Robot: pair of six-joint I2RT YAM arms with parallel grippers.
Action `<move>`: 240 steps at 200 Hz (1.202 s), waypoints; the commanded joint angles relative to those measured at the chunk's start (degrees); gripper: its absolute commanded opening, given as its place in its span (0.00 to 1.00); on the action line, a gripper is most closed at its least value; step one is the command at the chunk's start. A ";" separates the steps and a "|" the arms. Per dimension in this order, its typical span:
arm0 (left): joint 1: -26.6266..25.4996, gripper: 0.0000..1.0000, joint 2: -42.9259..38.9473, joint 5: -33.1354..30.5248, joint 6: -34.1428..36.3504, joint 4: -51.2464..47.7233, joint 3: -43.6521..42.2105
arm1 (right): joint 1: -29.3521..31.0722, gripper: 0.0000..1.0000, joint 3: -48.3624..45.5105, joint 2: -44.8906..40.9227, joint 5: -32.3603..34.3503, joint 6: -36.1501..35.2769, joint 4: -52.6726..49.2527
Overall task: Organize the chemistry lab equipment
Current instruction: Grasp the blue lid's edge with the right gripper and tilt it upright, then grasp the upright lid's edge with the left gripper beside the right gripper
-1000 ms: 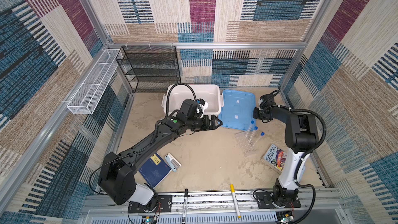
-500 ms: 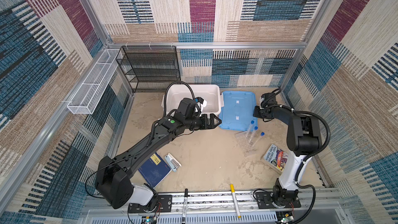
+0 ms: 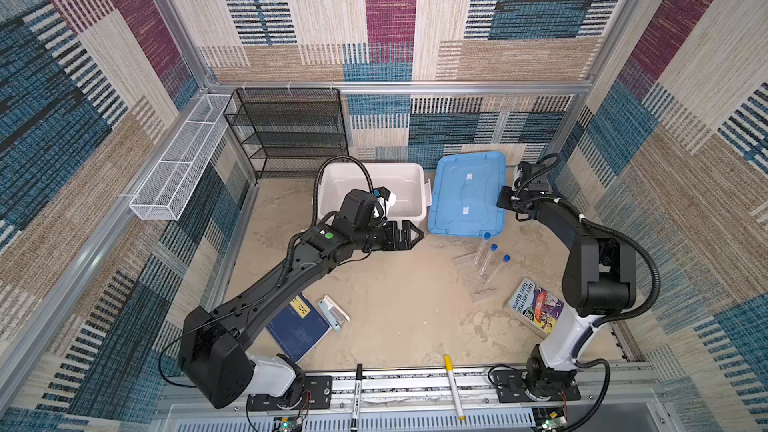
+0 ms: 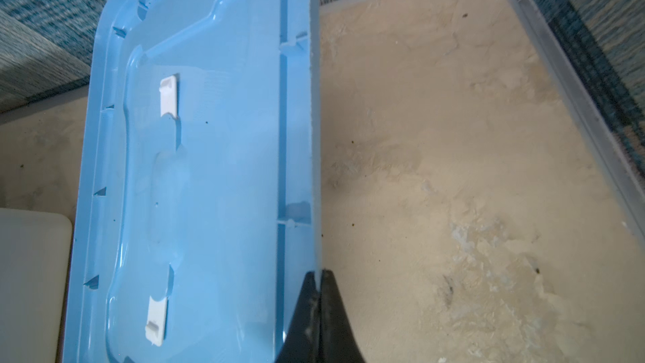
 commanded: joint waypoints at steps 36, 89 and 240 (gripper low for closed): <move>0.09 1.00 -2.59 -1.61 0.96 6.51 -1.82 | -0.38 0.00 2.67 -5.45 3.19 0.04 0.67; 0.07 1.00 -1.13 -0.29 0.54 9.03 -0.90 | -0.73 0.00 3.74 -10.99 4.94 -0.29 0.95; 0.14 1.00 -5.74 -6.43 -1.37 33.92 -9.79 | -0.52 0.00 -6.41 -32.87 -22.92 6.25 6.17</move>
